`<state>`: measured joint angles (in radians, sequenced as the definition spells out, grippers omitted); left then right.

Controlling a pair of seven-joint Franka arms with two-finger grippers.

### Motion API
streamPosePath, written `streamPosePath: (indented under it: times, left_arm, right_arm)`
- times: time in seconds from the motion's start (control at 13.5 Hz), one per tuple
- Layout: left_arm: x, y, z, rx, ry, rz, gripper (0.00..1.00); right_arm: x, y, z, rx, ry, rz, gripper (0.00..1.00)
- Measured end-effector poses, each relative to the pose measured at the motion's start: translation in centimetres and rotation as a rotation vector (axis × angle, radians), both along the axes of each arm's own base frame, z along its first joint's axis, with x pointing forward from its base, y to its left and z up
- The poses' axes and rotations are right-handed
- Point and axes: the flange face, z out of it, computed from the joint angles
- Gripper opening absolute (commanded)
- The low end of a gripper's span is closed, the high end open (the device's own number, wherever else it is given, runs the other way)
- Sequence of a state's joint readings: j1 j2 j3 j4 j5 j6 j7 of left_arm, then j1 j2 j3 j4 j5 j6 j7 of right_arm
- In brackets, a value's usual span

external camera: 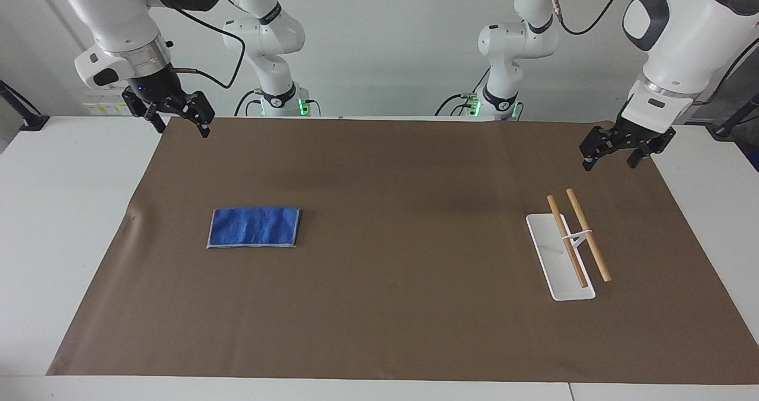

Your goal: Right arm passes towel to left arm to hang

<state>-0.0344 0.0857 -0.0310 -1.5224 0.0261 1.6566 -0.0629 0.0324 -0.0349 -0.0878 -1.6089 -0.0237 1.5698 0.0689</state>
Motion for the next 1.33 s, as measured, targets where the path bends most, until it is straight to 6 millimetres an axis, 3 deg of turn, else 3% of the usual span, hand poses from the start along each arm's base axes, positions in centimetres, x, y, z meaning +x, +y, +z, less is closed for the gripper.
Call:
streamPosePath:
  times: [0.52, 0.74, 1.11, 1.33]
  left_arm:
    - [0.0, 0.0, 0.0, 0.000, 0.000, 0.000, 1.00]
    - [0.0, 0.0, 0.0, 0.000, 0.000, 0.000, 1.00]
    - [0.0, 0.0, 0.0, 0.000, 0.000, 0.000, 1.00]
    - [0.0, 0.0, 0.0, 0.000, 0.000, 0.000, 1.00]
  right_arm:
    - [-0.1, 0.0, -0.6, 0.001, 0.012, 0.000, 1.00]
    - [0.3, 0.0, -1.7, 0.000, -0.030, 0.003, 1.00]
    - [1.7, 0.3, -6.3, -0.003, -0.063, 0.013, 1.00]
    - [3.9, 1.9, -13.0, -0.008, -0.078, 0.049, 1.00]
